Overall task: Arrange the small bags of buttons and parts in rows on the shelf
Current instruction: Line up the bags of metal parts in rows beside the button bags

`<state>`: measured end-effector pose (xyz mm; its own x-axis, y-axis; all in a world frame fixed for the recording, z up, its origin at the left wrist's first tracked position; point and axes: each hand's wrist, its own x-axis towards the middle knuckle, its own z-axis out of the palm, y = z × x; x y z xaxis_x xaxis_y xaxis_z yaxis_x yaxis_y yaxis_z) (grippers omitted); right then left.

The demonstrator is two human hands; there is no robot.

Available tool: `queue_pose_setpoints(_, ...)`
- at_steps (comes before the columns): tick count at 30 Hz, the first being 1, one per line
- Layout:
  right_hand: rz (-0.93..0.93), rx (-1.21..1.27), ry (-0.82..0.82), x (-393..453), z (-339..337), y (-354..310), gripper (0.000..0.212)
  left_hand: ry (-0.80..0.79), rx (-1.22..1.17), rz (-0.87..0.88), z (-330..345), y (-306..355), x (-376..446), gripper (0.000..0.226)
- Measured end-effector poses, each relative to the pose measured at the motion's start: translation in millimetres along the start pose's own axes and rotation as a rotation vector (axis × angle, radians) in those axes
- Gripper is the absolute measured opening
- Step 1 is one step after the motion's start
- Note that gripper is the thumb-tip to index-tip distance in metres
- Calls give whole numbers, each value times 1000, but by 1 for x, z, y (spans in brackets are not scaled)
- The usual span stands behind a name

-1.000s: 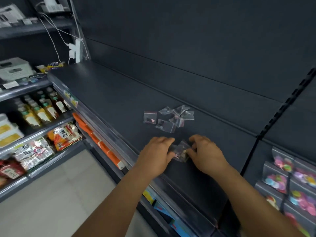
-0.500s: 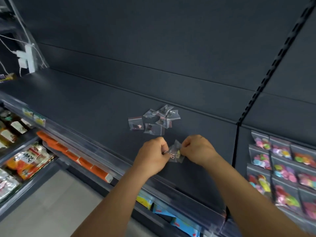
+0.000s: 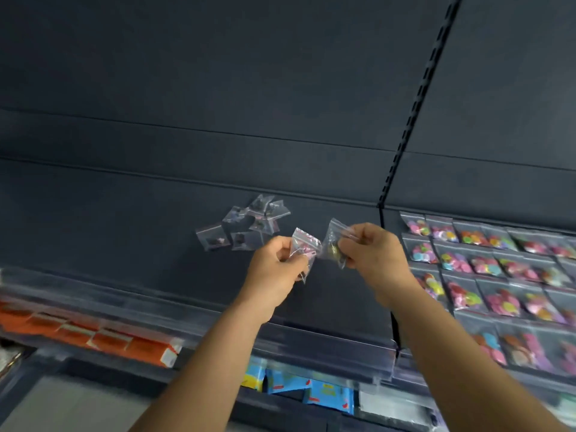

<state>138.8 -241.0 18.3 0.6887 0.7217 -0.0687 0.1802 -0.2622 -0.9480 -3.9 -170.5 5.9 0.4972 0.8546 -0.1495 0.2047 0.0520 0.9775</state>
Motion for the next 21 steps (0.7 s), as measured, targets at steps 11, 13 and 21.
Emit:
queue_pose_setpoints(11, 66, 277, 194, -35, -93, 12, 19, -260, -10, 160, 105, 33, -13, 8)
queue_pose_setpoints(13, 71, 312, 225, -43, -117, 17, 23, -291, 11, 183, 129, 40, -17, 8)
queue_pose_setpoints(21, 53, 282, 400, -73, -233, 58, 18, -467, 93, 254, 246, 60, -59, 11)
